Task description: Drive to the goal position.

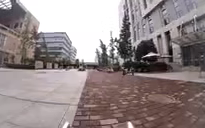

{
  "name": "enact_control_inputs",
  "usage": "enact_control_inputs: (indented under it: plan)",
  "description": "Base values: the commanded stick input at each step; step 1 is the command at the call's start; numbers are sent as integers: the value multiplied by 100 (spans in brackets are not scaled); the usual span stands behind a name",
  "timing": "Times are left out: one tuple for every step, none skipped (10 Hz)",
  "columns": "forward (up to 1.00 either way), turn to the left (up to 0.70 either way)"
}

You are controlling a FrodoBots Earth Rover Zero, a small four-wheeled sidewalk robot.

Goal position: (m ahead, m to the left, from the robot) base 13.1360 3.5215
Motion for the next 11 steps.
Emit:
enact_control_inputs:
  plan:
    - [45, 0]
    - [45, 0]
    - [45, 0]
    - [45, 0]
    - [45, 0]
    - [45, 0]
    - [45, 0]
    - [45, 0]
    - [45, 0]
    - [45, 0]
    - [45, 0]
